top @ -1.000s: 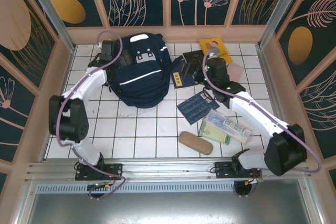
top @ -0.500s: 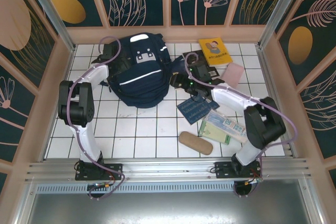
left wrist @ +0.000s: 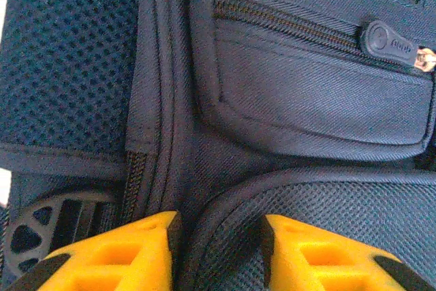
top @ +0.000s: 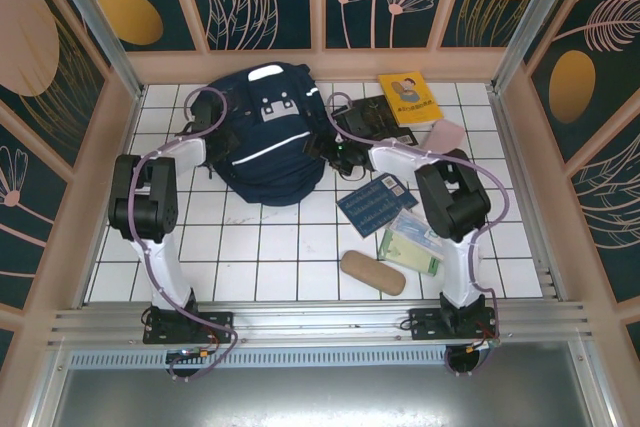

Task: Pack books, pencil case, and school supplies into a backpack

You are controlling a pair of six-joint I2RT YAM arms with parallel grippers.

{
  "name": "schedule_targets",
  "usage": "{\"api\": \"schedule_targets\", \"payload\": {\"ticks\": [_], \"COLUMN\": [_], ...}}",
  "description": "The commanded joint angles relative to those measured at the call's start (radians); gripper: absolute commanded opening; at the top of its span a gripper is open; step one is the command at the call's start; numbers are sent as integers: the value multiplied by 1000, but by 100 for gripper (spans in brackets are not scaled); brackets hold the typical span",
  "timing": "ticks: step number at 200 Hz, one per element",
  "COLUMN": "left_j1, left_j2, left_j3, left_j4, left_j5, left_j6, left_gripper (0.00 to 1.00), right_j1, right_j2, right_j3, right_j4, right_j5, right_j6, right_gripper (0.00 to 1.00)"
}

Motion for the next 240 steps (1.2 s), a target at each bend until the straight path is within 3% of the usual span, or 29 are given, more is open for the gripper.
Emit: {"api": "schedule_targets", "payload": {"ticks": [1,42,78,100,133,168,214,240], "left_j1": [-12,-12,-15,-54,-149,-166,-166,-167], "left_j2": [-26,-162,-269,-242,-274,-407,-586,-619], "left_j3": [-136,-330,-409,-387,-357,-356,-448,-527], "left_j4": [-30,15,74,116,121,-6,-127,-84], "left_j5": [89,89,184,329,391,306,73,94], "left_j6": [-96,-164,-196,-155,-90,-20,55,49], "left_gripper": [37,40,43,52,69,85,86,83], "right_j1": [-6,-11,-11,-38,-53,-91,11,25], "right_j2": [82,198,311,405,432,249,-91,-224], "right_j3": [105,272,470,629,784,647,313,148], "right_j4": [-45,-89,-141,-163,-217,-227,-184,-142], "right_j5": [-36,-90,-130,-188,-194,-35,246,146], "right_j6": [0,-86,-139,-148,-176,-242,-432,-424], "right_gripper": [78,65,59,62,75,79,79,73]}}
